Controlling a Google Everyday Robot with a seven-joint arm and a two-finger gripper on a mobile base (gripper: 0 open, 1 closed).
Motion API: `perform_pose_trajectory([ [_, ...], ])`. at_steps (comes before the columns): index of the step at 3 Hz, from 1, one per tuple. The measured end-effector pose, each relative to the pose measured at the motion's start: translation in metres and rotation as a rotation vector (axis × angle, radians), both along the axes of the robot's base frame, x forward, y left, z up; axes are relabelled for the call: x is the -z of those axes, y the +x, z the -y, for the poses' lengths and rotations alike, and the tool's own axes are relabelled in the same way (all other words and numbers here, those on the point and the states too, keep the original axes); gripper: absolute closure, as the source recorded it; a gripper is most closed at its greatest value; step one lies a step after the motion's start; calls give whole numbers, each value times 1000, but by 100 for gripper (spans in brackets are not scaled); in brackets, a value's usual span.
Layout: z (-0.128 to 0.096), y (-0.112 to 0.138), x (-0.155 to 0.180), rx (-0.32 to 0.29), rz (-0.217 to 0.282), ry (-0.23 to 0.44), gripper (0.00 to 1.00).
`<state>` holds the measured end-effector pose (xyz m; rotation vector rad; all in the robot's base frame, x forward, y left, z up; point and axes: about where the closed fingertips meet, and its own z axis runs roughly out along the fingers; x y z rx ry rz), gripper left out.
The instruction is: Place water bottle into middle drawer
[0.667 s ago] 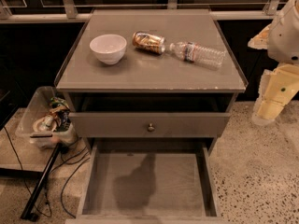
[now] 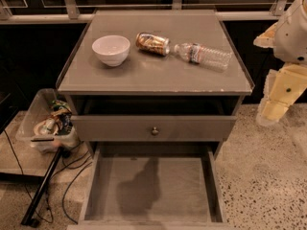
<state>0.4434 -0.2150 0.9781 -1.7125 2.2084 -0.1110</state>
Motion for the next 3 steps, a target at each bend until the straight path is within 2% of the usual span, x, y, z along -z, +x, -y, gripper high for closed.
perform_pose_trajectory([
  [2,-7,55,-7,-10,131,171,0],
  [3,-25,92,-10,-12,210,244,0],
])
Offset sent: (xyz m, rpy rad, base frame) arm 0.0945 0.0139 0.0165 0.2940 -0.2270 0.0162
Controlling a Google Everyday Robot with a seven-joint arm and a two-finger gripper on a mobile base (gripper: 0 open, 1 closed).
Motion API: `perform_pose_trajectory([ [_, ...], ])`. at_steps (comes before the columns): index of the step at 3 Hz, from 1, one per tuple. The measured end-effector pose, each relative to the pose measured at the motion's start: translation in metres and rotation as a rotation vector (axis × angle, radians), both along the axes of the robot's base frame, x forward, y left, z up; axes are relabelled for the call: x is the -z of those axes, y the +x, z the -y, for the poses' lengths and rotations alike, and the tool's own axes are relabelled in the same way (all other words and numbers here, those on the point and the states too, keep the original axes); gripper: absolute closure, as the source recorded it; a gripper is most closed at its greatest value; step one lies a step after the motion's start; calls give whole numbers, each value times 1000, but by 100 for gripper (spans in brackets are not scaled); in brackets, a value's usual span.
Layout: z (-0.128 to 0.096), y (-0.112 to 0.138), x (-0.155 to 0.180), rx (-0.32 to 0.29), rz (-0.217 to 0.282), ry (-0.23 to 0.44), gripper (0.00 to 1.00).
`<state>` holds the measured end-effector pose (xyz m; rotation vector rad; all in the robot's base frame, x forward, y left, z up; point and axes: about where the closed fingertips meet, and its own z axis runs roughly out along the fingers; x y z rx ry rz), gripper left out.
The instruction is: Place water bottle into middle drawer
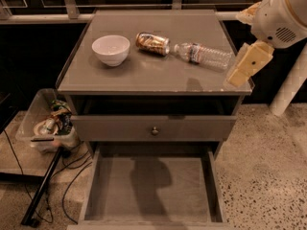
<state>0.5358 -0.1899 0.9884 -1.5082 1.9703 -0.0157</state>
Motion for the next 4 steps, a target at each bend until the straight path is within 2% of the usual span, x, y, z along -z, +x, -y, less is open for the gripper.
perform_pose_trajectory([
  [1,-3,5,4,-3,-2,1,0],
  [2,-9,35,22,9,-9,4,0],
  [4,-9,114,61,48,-16,71,0],
])
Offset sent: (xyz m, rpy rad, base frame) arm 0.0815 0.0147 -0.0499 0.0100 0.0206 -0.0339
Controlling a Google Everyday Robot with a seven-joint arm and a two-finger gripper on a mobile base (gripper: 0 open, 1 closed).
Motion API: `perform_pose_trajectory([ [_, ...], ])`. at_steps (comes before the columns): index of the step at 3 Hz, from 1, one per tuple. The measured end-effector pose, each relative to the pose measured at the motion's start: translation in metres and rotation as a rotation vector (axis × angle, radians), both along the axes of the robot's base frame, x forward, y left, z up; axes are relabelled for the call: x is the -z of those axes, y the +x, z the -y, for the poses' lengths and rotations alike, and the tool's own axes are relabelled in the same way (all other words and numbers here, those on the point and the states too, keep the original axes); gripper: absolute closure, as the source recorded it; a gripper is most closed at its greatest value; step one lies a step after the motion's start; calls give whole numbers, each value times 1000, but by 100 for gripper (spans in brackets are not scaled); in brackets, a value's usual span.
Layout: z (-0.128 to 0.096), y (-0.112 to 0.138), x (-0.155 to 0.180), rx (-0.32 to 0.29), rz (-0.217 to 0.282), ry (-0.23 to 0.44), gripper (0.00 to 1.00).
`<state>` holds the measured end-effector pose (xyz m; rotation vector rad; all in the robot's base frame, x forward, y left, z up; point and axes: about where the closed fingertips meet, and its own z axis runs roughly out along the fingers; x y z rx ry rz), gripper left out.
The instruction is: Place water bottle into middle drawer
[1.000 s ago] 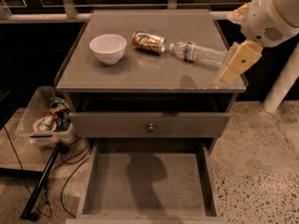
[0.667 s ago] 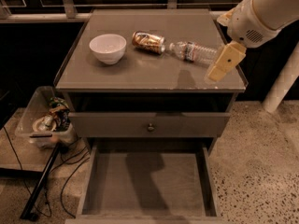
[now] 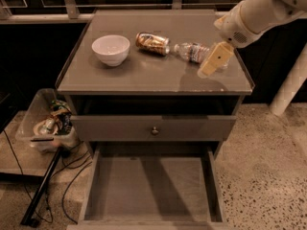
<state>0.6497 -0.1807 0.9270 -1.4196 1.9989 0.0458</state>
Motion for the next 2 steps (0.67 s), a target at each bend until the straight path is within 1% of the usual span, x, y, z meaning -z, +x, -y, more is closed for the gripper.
perform_pose_trajectory([
  [1,10,34,12,37,10,36,0],
  [2,16,57,24,43,8,57,0],
])
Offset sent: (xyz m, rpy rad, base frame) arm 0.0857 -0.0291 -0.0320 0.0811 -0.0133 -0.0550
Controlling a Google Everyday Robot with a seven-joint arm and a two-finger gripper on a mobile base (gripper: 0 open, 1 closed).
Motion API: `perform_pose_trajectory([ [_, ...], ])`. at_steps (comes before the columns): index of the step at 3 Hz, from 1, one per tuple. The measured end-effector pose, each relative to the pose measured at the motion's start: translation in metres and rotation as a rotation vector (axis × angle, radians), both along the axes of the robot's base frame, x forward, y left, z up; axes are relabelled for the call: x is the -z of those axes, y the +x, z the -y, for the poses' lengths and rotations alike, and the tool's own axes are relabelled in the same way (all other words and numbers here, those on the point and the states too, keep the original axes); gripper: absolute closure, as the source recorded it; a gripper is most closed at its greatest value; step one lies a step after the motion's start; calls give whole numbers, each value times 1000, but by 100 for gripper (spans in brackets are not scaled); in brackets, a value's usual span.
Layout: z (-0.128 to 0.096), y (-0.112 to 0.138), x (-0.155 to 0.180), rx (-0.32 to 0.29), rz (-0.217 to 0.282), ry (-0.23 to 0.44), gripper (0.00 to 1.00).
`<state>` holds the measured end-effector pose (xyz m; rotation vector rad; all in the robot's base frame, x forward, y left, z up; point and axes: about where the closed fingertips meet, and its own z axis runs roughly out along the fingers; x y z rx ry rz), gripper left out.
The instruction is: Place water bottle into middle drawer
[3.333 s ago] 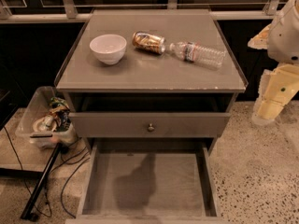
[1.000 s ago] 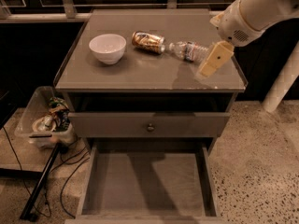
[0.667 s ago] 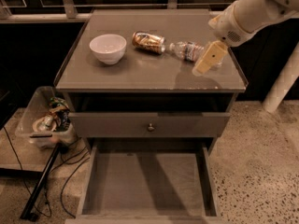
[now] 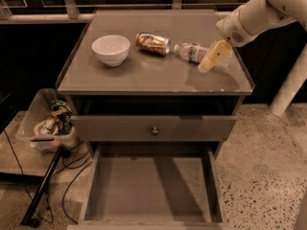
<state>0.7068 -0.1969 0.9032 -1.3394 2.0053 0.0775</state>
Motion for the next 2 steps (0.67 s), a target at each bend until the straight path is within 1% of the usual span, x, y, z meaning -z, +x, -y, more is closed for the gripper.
perform_pose_trajectory([
  [1,1,14,10,-11,-7,11,0],
  [2,2,19,22,-17,-20,14,0],
])
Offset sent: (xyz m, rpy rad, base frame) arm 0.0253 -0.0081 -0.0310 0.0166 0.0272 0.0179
